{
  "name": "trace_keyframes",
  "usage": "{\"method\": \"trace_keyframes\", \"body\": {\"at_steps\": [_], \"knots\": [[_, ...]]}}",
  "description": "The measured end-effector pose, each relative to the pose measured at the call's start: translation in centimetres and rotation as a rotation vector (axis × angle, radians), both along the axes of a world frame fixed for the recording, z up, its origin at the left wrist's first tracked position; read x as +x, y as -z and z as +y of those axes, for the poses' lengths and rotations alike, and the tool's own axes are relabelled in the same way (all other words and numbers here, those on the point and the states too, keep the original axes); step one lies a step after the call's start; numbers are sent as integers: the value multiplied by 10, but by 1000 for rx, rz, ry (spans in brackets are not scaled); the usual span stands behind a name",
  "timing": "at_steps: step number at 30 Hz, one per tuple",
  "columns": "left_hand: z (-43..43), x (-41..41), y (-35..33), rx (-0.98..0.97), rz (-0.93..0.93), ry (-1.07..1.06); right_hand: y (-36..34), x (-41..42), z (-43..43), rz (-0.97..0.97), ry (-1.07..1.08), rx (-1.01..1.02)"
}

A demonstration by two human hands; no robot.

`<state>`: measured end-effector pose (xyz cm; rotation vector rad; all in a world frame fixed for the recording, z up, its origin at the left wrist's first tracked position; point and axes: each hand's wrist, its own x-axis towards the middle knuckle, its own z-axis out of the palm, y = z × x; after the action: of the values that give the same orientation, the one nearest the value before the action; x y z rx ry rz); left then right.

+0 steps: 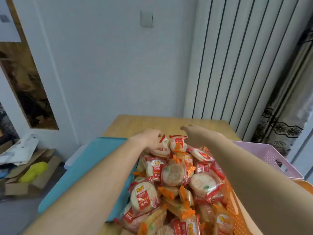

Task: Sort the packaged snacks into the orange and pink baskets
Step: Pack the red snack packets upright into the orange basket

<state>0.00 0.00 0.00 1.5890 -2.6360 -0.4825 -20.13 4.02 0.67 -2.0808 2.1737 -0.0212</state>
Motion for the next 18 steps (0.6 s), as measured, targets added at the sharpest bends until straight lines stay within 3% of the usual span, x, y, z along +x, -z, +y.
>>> {"method": "trace_keyframes", "body": {"at_steps": [5,11,15,18], "knots": [[-15,-4,25,191,86,11,15,3,-25,58,7,28],[-49,8,25,162,-17,28,34,7,-58,95,-37,35],[-73,29,24,205,216,-37,25,2,-74,79,-50,52],[-83,43,33,261,455,-148,17,-1,-84,-168,25,10]]}}
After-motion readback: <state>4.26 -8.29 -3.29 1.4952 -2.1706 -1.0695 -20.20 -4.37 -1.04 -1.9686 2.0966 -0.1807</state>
